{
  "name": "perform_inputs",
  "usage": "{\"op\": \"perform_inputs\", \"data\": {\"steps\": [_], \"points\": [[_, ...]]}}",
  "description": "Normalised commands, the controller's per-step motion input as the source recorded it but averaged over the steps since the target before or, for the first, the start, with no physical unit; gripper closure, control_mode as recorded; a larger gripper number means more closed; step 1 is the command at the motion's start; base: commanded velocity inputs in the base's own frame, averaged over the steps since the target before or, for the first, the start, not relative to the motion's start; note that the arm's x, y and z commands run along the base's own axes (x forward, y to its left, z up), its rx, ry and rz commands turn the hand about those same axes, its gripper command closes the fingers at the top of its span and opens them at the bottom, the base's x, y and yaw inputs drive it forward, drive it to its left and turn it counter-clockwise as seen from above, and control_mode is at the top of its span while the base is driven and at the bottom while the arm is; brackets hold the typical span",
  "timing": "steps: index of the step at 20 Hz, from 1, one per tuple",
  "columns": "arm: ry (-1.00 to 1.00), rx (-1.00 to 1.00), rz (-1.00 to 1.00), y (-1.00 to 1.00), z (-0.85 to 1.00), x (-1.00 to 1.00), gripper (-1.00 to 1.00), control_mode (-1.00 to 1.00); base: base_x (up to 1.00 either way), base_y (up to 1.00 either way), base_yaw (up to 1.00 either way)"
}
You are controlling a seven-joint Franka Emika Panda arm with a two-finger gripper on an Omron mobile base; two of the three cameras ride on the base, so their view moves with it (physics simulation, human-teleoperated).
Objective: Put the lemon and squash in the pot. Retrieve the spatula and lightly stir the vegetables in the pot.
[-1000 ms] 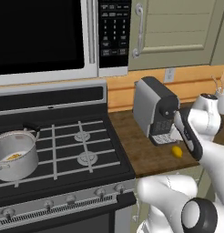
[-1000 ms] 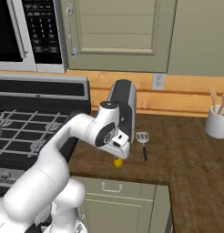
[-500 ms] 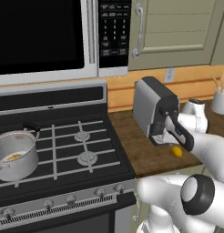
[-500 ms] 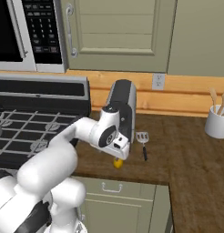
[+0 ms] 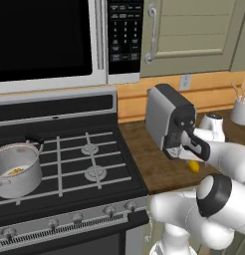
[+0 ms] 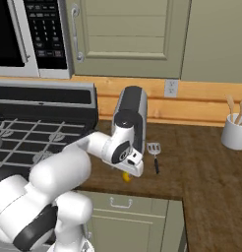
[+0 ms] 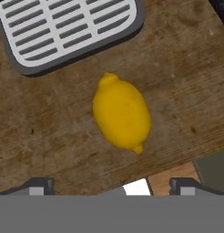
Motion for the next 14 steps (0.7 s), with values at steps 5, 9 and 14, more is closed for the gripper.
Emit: {"op": "perform_inputs", "data": {"steps": [5,9,14], "points": [[0.0,0.0,0.0,-0.13,-0.25,0.14,-1.0,-1.0,0.0,0.0,0.0],[0.0,0.0,0.0,-0.13,-0.23,0.16,-1.0,-1.0,0.0,0.0,0.0],[0.0,0.0,0.0,-0.11,-0.19,0.12,-1.0,-1.0,0.0,0.0,0.0]]}}
